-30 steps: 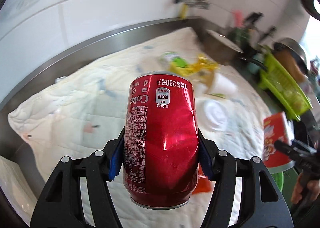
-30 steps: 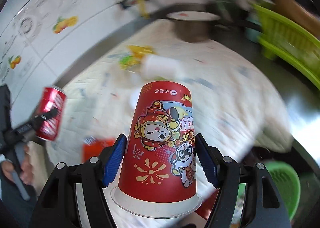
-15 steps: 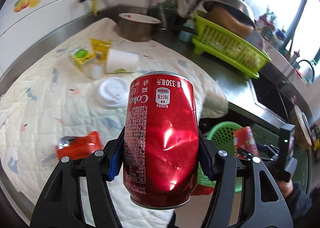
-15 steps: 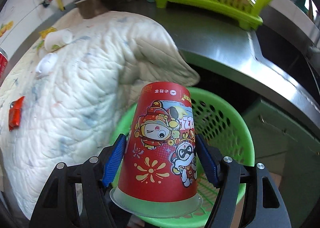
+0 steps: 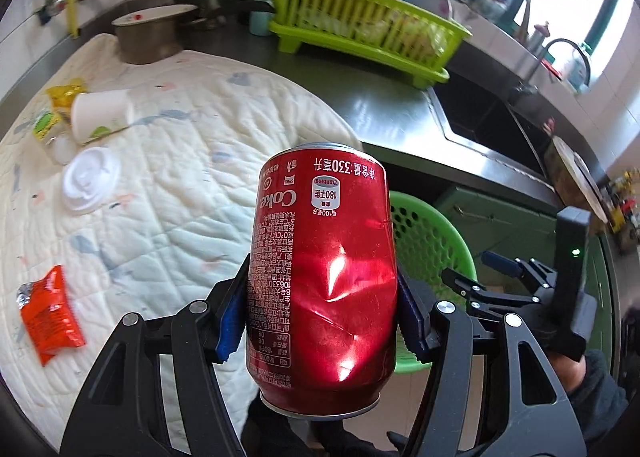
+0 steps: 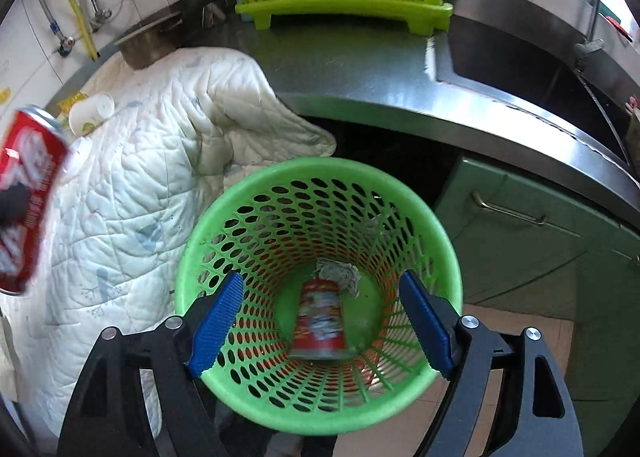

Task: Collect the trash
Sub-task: 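Drop the Coke can into the green basket by opening the left tool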

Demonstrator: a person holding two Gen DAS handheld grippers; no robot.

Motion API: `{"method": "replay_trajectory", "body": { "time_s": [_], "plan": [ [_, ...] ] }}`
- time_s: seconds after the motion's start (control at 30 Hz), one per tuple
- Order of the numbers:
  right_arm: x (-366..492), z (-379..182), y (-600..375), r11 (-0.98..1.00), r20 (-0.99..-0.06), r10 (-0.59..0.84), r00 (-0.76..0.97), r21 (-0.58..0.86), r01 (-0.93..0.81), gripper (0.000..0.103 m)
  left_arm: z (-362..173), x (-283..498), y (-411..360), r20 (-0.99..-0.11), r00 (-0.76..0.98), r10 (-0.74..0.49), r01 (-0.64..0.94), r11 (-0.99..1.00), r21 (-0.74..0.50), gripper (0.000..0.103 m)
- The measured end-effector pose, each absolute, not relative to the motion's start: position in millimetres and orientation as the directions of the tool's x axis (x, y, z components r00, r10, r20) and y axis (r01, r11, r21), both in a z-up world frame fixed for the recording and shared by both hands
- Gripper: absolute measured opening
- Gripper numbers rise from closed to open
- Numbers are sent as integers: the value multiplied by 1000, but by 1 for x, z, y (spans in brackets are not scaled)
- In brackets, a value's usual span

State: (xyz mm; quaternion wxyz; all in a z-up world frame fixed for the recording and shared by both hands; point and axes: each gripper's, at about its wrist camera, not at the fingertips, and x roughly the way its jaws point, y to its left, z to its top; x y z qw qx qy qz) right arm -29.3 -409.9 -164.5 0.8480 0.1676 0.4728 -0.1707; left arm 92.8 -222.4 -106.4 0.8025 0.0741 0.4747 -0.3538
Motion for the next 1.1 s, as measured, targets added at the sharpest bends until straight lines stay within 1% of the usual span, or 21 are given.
{"method": "replay_trajectory", "body": {
  "time_s": [0.13,0.27,0.4,0.47,0.5,0.6,0.8,0.93,1.1],
  "plan": [
    [-48,-148,-414,881,-838,-138,527,140,453,80,-118,82,-250,-823,261,-504,674,706,-218,63],
    [-64,-134,-416,877,-823,-168,542,127,463,83,-131,76,-274,-837,226,-499,685,692,-228,63],
    [-80,-126,-421,867,-813,-184,553,130,480,83,-141,70,-293,-844,206,-495,700,677,-226,64],
    [-86,-123,-423,864,-810,-192,554,128,487,83,-146,68,-300,-849,197,-491,701,675,-228,68],
    [-90,-121,-423,863,-809,-195,555,128,489,83,-148,67,-302,-850,194,-489,701,676,-229,72],
    [-100,-117,-425,859,-803,-202,560,130,495,83,-153,63,-308,-853,187,-488,705,671,-230,73],
    [-103,-112,-422,864,-792,-193,580,143,483,84,-147,62,-296,-847,199,-492,692,683,-234,77],
    [-97,-109,-415,876,-785,-175,594,151,458,84,-137,66,-275,-841,259,-474,666,719,-200,80],
    [-81,-107,-402,896,-779,-141,611,162,413,85,-125,76,-241,-833,338,-438,608,777,-162,81]
  ]
}}
